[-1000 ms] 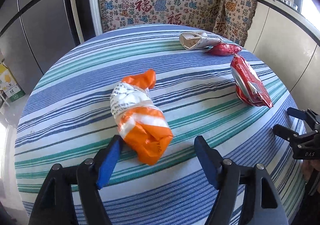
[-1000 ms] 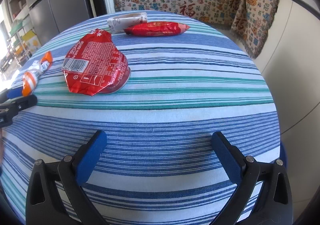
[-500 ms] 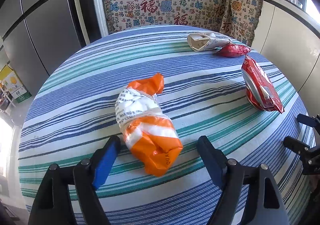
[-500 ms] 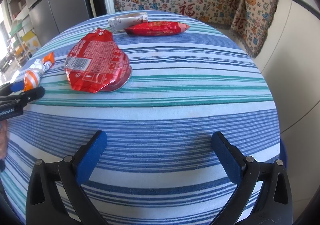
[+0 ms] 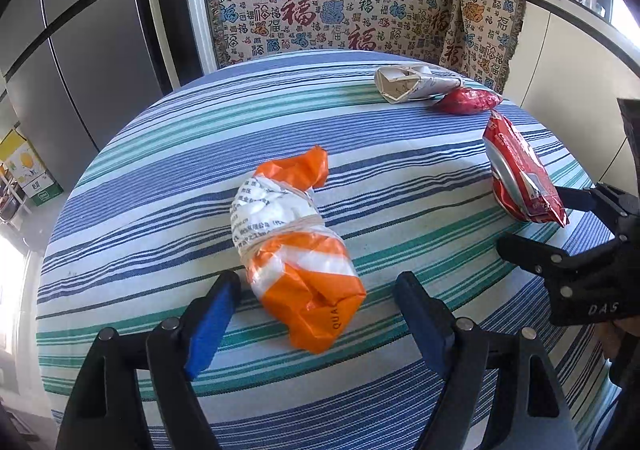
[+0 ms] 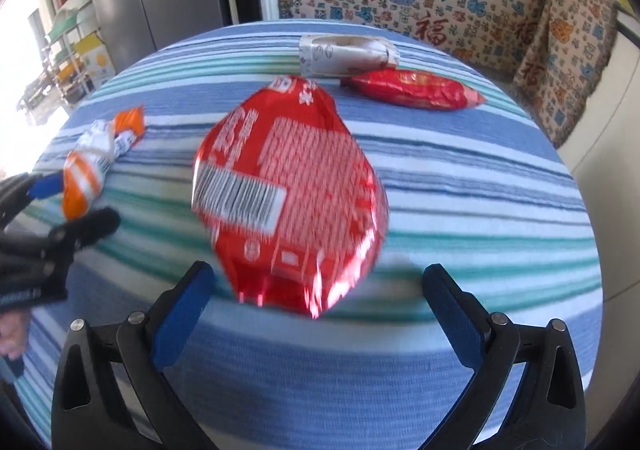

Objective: Collect trash
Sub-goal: 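Grasp the white-and-orange wrapper with the left gripper, then grasp the red foil bag with the right gripper while the left holds the wrapper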

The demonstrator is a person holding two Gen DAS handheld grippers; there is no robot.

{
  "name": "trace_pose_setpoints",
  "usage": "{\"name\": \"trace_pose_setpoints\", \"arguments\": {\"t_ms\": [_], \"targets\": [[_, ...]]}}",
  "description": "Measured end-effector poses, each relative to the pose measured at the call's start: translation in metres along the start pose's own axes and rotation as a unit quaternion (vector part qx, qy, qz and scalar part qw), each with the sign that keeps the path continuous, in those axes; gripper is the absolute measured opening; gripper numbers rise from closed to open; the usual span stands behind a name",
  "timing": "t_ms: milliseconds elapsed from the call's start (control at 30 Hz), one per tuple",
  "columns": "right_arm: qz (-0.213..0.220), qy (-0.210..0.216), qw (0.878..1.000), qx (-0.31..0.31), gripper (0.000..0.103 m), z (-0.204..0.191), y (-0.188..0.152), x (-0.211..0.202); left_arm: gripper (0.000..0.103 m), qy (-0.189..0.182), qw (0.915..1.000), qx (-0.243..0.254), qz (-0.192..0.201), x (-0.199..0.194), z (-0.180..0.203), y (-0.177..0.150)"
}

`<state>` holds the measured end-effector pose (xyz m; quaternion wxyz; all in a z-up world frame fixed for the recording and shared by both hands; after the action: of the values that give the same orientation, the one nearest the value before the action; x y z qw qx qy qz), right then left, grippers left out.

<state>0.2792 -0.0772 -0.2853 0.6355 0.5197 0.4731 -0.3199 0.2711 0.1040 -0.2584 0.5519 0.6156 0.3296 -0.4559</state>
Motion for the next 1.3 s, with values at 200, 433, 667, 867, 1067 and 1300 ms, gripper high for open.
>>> {"name": "trace_pose_setpoints", "arguments": {"t_ms": [200,433,667,867,1067,1300], "targets": [[0.014,0.006,1.000,-0.005,0.097,-0.001,0.010,0.004,0.083,0.000,1.0000,0.000,0.000,0.000,-0.001,0.000],[0.037,0.002,0.999,-0.011,0.057,-0.007,0.003,-0.007,0.082,-0.005,1.0000,-0.001,0.000,0.000,-0.002,0.000],[0.022,0.008,1.000,-0.006,0.057,-0.003,-0.008,-0.012,0.082,-0.059,0.9980,-0.018,0.014,-0.008,-0.018,-0.002],[0.008,0.014,1.000,-0.008,0.059,0.002,-0.014,-0.014,0.075,-0.061,0.9980,-0.009,0.015,-0.014,-0.013,-0.002],[0.023,0.005,0.999,-0.027,0.090,-0.003,-0.017,-0.024,0.053,-0.061,0.9980,-0.005,0.017,-0.020,-0.012,0.009],[0.028,-0.020,0.998,-0.060,0.096,-0.016,-0.007,-0.031,0.050,-0.062,0.9977,0.005,0.025,-0.024,-0.002,0.007]]}}
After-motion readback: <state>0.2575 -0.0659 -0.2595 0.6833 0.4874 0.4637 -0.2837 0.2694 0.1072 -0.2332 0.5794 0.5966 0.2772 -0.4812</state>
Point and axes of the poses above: each gripper's, at about its wrist camera, not at the fingertips, and x roughly the way its jaws point, z to its right, y to its top, the point moved 3 cm from there along x, roughly the way its jaws point, and after that the axes turned 15 degrees about -z, right-handed, at the moved point
